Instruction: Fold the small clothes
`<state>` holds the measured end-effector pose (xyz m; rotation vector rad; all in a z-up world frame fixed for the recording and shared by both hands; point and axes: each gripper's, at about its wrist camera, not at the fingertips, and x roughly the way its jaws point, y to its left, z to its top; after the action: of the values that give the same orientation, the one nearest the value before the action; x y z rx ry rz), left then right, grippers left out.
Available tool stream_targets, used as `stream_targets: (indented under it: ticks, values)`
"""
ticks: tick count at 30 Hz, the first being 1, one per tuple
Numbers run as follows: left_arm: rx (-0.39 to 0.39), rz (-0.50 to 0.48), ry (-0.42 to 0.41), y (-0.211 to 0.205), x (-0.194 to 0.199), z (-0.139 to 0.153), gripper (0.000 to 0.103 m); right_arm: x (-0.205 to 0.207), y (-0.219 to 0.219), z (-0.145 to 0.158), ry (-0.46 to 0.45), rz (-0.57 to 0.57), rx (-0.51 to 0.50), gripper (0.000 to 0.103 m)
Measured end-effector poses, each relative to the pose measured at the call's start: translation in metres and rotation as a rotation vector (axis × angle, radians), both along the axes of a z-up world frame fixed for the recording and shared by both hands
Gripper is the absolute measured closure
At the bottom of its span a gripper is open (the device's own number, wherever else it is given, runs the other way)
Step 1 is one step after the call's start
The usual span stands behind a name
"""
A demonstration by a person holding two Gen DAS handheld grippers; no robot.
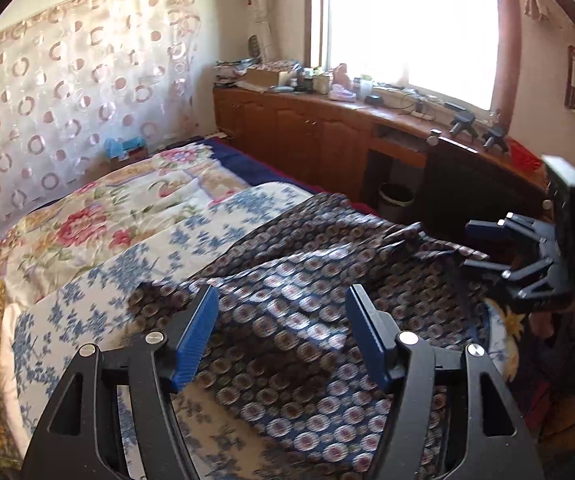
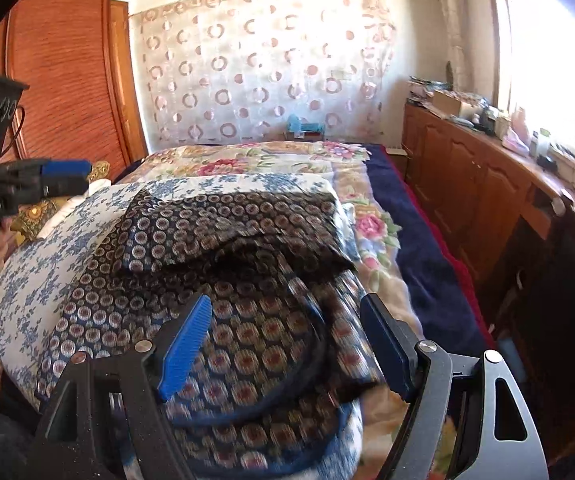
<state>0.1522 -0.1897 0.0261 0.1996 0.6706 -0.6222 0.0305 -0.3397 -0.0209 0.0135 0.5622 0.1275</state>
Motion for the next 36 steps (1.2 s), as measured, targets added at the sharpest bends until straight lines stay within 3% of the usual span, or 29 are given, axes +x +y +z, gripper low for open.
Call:
stream_targets:
  ticks: [9, 20, 26, 29, 33, 36]
  values:
    - [0.016, 0.08, 0.028, 0.037, 0.019, -0.028, 0.036, 0.056, 0.042, 0.01, 0.019, 0.126, -0.032, 0.025]
    - [0.029, 0.133, 0.056, 0.08, 0.039, -0.055, 0.036, 0.1, 0.078, 0.006, 0.115, 0.257, -0.004, 0.025]
    - [-0.006, 0.154, 0.085, 0.107, 0.043, -0.063, 0.036, 0.118, 0.106, -0.003, 0.193, 0.319, -0.046, 0.025]
    - [-0.016, 0.16, 0.091, 0.114, 0.045, -0.066, 0.036, 0.127, 0.119, -0.016, 0.271, 0.342, -0.125, 0.039]
    - [-0.03, 0.153, 0.093, 0.119, 0.047, -0.069, 0.036, 0.138, 0.121, -0.025, 0.307, 0.341, -0.232, 0.098]
    - [-0.041, 0.145, 0.094, 0.12, 0.046, -0.071, 0.036, 0.148, 0.101, -0.005, 0.268, 0.309, -0.242, 0.099]
